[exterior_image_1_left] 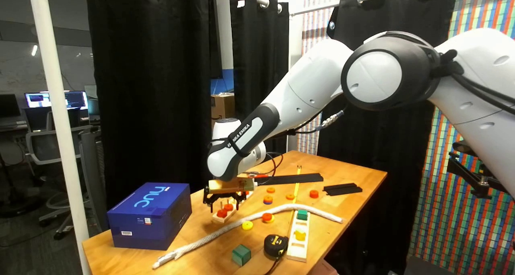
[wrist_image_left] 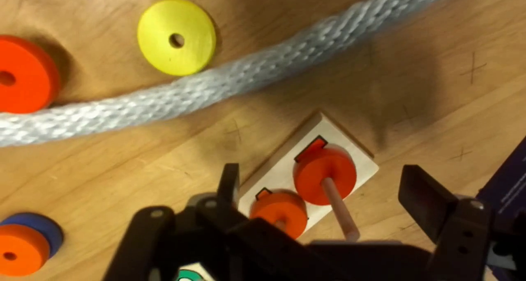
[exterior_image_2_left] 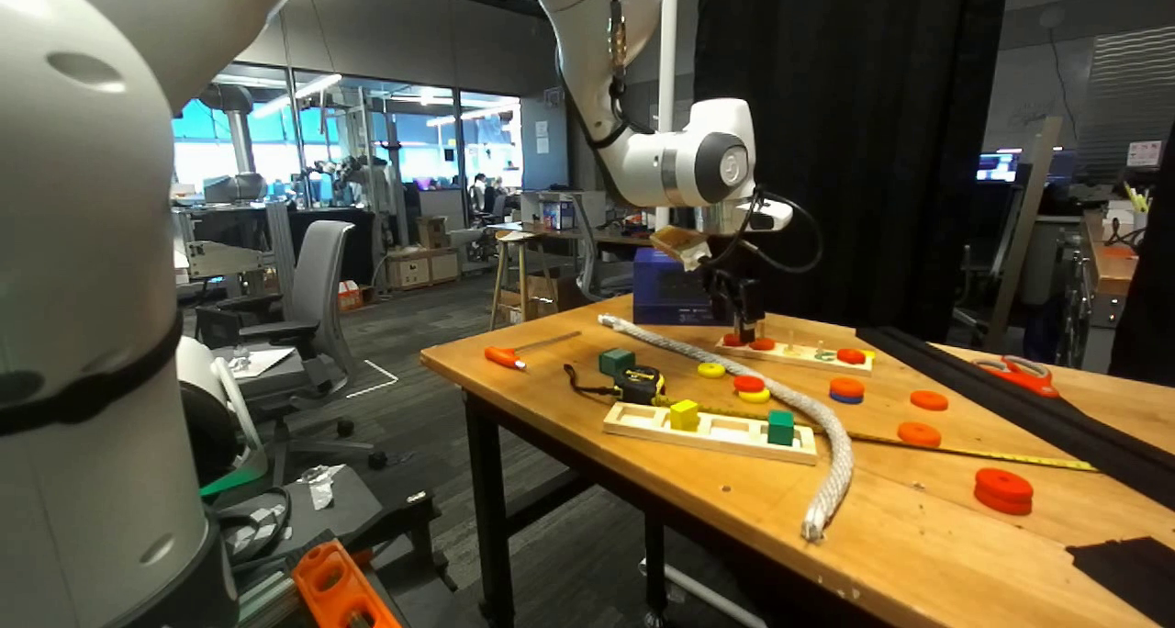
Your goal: Remove the orange ring from the left side of the wooden stand
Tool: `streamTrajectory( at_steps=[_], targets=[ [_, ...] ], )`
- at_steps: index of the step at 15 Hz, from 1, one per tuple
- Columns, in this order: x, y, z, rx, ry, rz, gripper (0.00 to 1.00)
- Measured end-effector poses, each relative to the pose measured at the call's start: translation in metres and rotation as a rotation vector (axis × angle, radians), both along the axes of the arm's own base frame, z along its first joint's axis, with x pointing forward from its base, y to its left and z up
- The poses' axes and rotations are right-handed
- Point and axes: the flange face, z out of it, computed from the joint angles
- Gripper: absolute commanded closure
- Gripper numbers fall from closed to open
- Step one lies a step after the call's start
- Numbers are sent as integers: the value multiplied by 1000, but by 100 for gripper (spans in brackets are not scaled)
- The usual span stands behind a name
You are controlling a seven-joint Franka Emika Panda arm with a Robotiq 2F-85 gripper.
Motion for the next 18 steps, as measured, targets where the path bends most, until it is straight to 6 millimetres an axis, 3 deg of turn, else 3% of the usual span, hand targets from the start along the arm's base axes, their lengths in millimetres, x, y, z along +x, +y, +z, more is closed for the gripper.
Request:
streamTrajectory(
  at_steps=[10,18],
  targets=[
    [15,-4,-19,-39,68,-102,0],
    [25,1,-7,-48,85,-133,0]
  ],
)
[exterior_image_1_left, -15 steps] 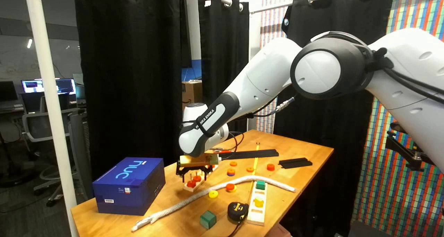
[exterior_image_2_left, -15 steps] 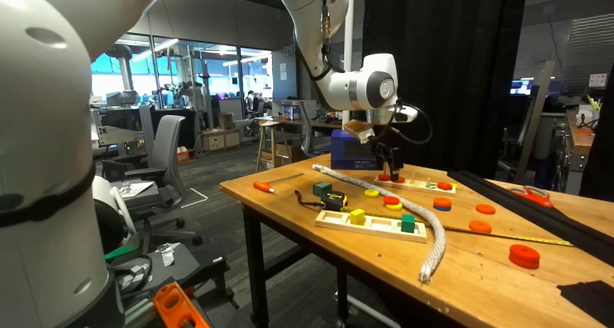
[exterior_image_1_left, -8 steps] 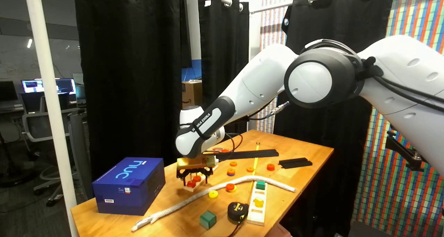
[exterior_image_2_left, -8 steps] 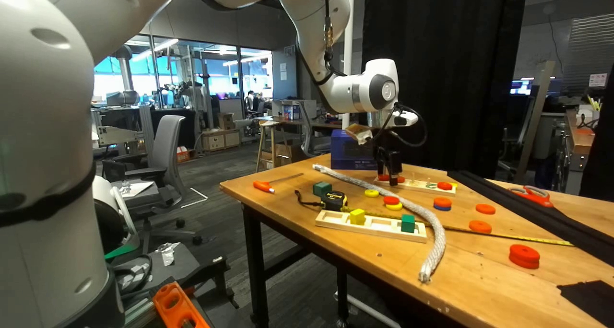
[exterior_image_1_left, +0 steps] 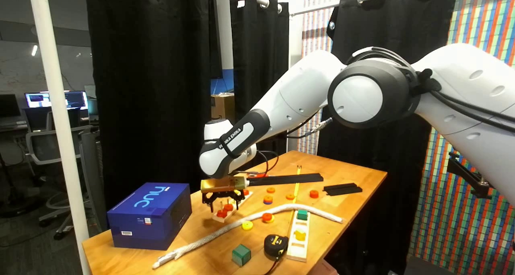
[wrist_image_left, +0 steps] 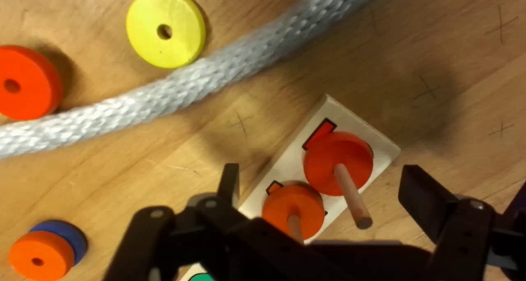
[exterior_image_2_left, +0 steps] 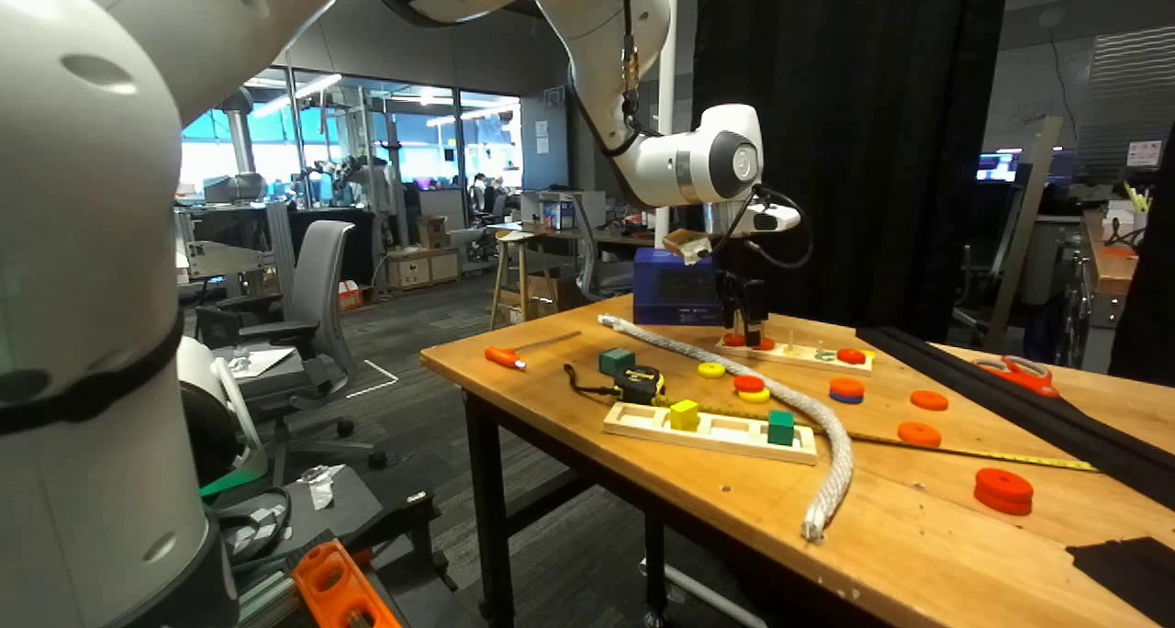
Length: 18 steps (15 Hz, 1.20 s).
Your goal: Remove the orange ring from the left side of the wooden stand
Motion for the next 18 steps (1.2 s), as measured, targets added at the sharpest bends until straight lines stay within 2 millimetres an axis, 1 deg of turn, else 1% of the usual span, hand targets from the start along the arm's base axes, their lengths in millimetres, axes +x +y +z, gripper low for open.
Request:
streamTrajectory(
  at_steps=[12,13,14,15,16,18],
  targets=[
    [1,-1,-2,-4,19,-12,0],
    [1,-1,-2,-4,20,-12,25],
    [2,-1,-2,-4,20,-13,27],
    [2,-2,-2,-4,19,-13,34],
    [2,-2,-1,-4,19,-13,44],
    [2,-3,-1,-4,18,-14,60]
  ],
)
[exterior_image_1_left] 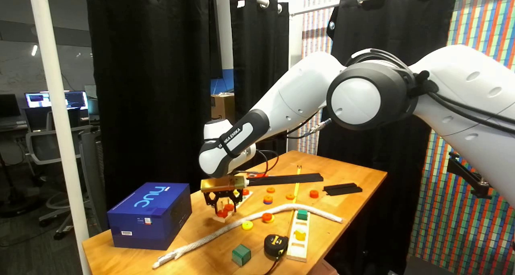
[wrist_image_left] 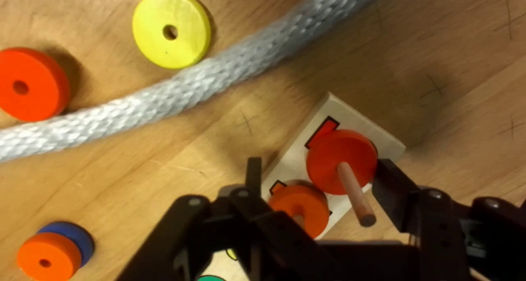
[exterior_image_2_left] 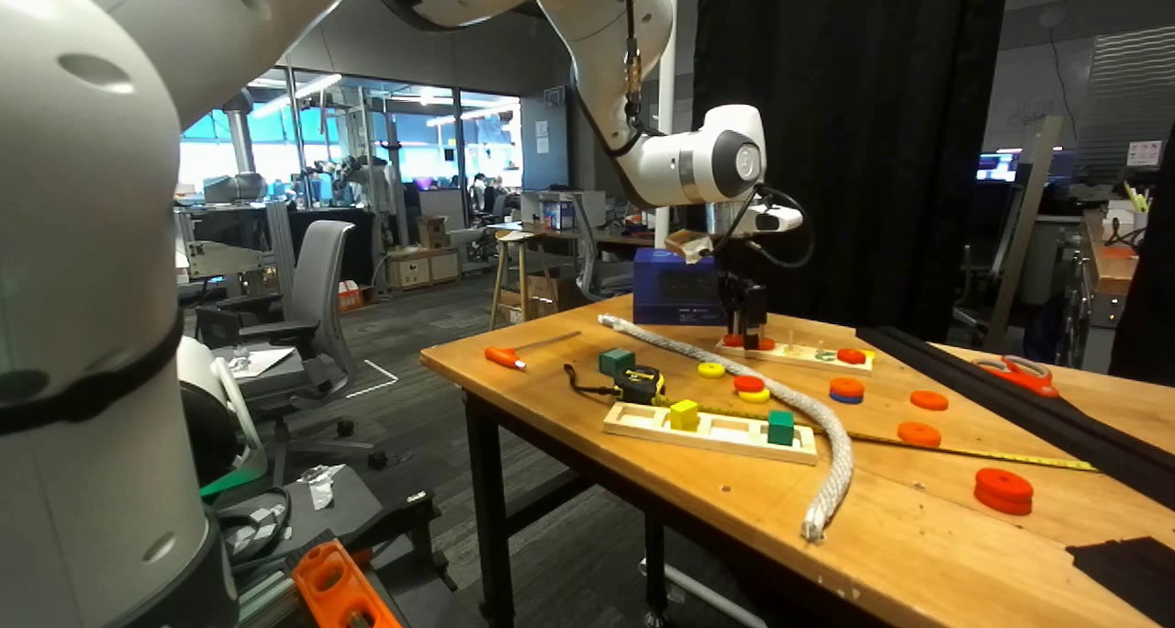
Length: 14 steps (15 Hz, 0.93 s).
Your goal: Remove the orange ring from the left side of the wooden stand
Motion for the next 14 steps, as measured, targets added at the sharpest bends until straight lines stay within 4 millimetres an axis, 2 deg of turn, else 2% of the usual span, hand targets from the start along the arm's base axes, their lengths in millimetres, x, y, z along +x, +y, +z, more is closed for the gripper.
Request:
streamTrajectory(
  at_steps=[3,10,14],
  targets=[
    [1,-1,0,0,-1,-1,82],
    [1,-1,1,0,-2,-2,81],
    [5,1,8,3,-15,1,81]
  ],
)
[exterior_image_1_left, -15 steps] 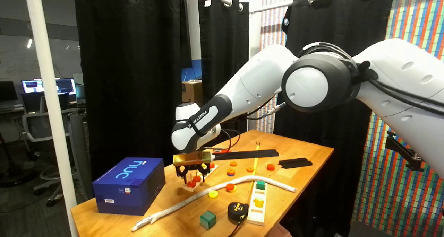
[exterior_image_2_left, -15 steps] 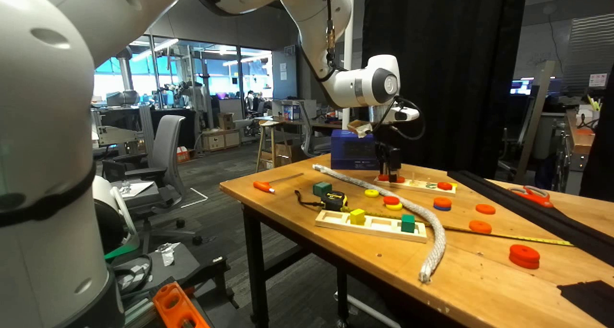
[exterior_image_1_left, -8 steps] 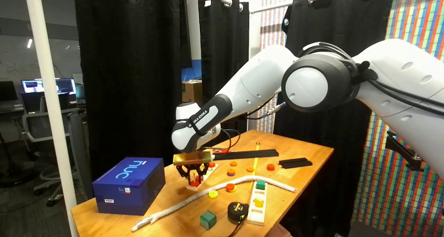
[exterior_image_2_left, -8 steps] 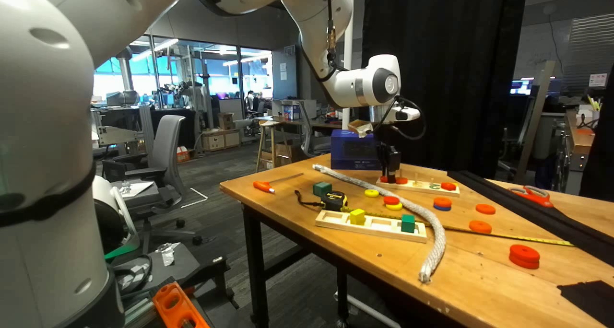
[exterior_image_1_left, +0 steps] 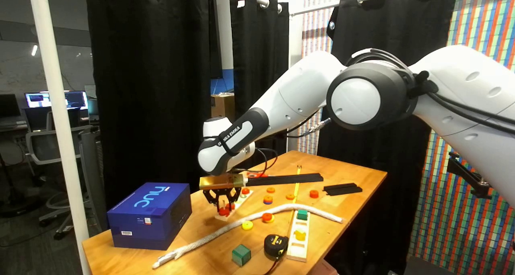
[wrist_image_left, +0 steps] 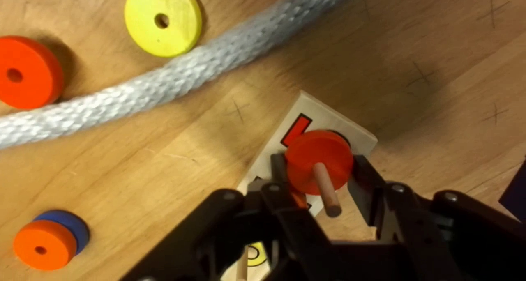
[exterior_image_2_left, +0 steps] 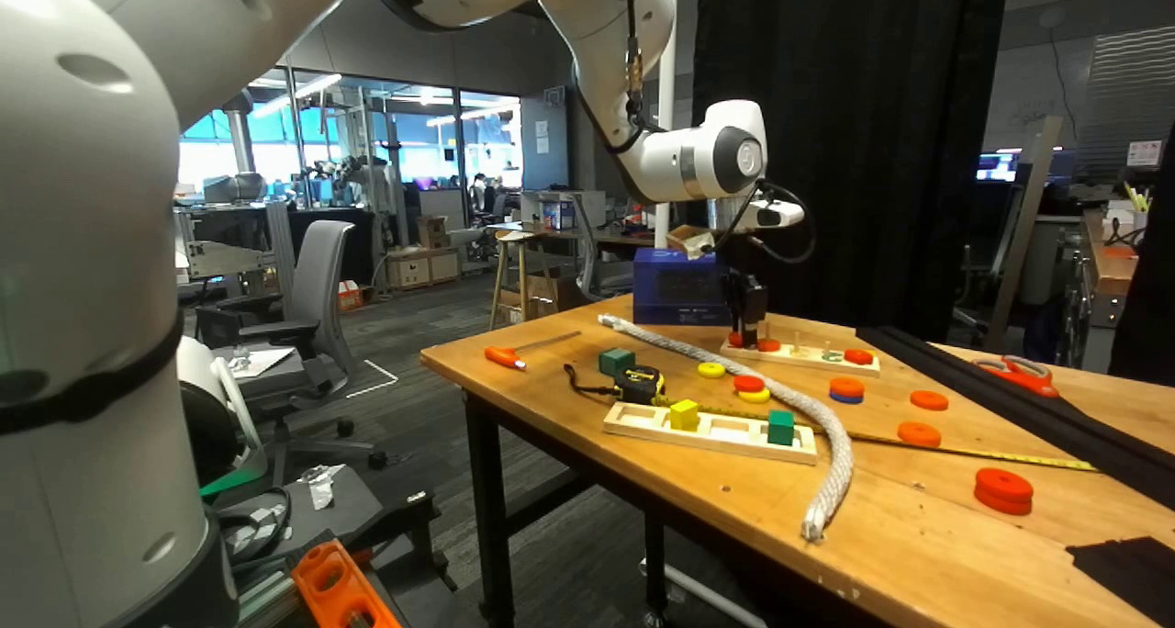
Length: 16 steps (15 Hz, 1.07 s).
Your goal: Remove the orange ring from the left side of the wooden stand
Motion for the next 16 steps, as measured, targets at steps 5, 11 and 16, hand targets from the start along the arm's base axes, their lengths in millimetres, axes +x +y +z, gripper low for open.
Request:
streamTrajectory(
  at_steps=[5,11,16],
  targets=[
    [6,9,17,1,-20,13,81],
    [11,16,41,-5,-56,31,81],
    [12,12,74,-18,-97,37,81]
  ],
)
